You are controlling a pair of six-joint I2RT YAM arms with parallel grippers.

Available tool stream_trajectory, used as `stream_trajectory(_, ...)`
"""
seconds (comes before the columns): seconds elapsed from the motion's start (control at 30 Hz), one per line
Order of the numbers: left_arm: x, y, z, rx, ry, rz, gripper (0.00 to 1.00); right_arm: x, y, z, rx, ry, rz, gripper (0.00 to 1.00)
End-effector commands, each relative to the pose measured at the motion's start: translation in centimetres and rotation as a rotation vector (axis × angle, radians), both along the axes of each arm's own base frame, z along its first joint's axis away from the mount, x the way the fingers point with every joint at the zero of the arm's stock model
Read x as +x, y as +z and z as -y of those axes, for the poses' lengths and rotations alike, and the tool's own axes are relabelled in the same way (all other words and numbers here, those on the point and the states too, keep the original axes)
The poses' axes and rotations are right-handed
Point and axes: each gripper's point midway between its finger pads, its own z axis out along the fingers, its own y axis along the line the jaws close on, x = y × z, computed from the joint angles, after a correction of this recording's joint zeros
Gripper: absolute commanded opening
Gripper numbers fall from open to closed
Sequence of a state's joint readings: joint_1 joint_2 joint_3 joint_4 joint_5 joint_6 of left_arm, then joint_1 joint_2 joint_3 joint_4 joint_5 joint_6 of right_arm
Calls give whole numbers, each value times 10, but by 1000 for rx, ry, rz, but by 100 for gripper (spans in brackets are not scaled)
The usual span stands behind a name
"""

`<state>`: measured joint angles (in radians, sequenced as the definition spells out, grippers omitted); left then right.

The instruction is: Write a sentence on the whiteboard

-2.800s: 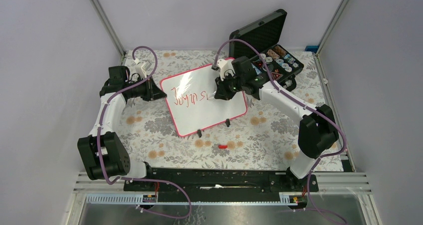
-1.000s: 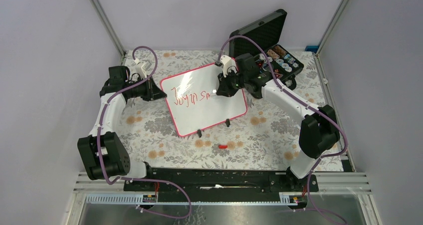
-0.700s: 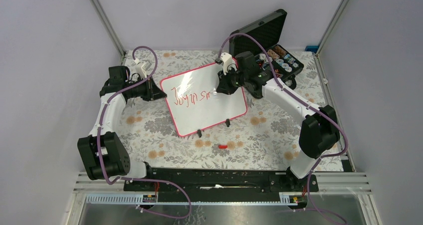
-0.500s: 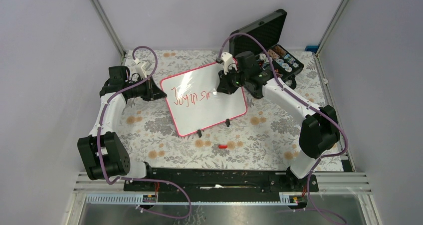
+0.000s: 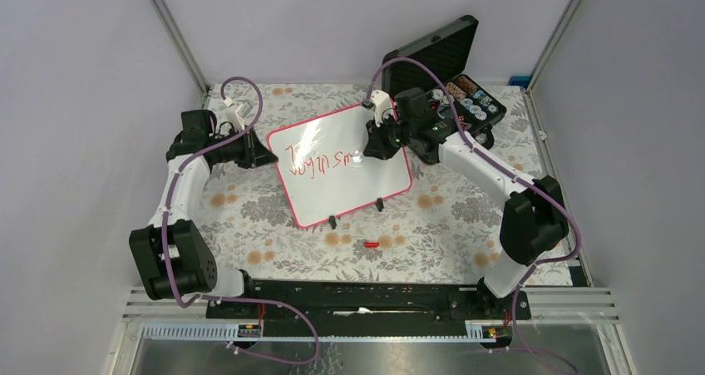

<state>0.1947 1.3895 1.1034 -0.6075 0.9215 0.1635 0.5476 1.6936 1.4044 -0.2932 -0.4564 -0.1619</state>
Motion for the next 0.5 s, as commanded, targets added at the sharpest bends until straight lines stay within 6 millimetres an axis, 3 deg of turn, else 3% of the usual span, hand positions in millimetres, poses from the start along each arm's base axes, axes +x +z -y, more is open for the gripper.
stream_trajectory(0.0, 12, 11, -4, 42, -4, 88, 0, 5, 3, 9, -10, -12, 46, 0)
stream_trajectory(0.27, 11, 10, -3, 40, -6, 85, 0, -5, 6, 7, 9, 18, 34, 0)
stream_trajectory(0.47, 12, 10, -3, 39, -5, 85, 0, -9, 32, 3, 63, 31, 46, 0)
